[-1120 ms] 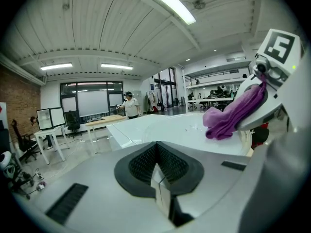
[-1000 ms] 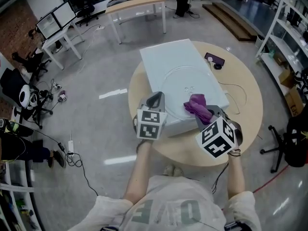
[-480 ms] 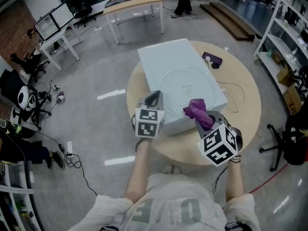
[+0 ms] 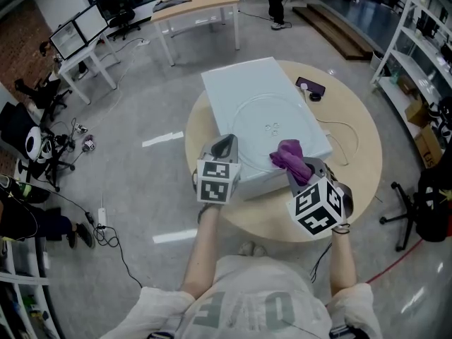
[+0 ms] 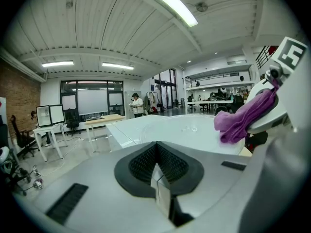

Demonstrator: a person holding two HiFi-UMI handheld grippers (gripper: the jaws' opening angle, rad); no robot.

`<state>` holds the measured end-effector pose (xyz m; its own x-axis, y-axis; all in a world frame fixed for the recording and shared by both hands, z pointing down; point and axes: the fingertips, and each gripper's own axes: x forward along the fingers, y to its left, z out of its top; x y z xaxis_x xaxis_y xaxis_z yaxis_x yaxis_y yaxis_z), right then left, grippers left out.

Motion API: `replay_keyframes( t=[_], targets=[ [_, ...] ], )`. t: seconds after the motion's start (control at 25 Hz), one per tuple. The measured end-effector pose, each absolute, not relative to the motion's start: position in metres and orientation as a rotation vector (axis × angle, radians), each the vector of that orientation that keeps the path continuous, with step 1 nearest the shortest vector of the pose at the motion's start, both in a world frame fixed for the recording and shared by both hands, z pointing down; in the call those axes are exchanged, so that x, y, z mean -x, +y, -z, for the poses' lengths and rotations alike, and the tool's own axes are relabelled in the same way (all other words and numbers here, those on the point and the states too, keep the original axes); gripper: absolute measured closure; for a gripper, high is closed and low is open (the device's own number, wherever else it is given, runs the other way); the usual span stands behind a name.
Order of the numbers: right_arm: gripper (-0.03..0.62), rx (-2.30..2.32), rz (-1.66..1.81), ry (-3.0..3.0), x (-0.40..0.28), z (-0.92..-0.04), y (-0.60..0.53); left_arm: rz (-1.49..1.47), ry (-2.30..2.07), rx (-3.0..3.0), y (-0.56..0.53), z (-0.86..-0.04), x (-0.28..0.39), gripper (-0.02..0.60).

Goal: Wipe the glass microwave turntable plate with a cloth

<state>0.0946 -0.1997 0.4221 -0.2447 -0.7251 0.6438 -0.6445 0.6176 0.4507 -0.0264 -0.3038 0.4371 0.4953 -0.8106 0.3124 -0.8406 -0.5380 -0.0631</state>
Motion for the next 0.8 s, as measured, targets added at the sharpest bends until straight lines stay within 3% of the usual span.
replay_keyframes(
  t=[0.4, 0.64, 0.8],
  targets=[
    [0.545, -1.153, 0.108, -2.013, -0.114, -0.402, -0.233, -0.434, -1.45, -2.619, -0.302, -0.444, 0.021, 0.58],
    [0.545, -1.332, 0.186, -2.029, -0.128, -0.355, -0.334, -0.442, -1.449, -2.618, -0.302, -0.445, 0.02, 0.58],
    [0.546, -1.323, 0.171, -1.952, -0.136, -0.378, -0.397, -0.451, -1.45, -2.619, -0.301, -0.445, 0.017, 0.58]
  ],
)
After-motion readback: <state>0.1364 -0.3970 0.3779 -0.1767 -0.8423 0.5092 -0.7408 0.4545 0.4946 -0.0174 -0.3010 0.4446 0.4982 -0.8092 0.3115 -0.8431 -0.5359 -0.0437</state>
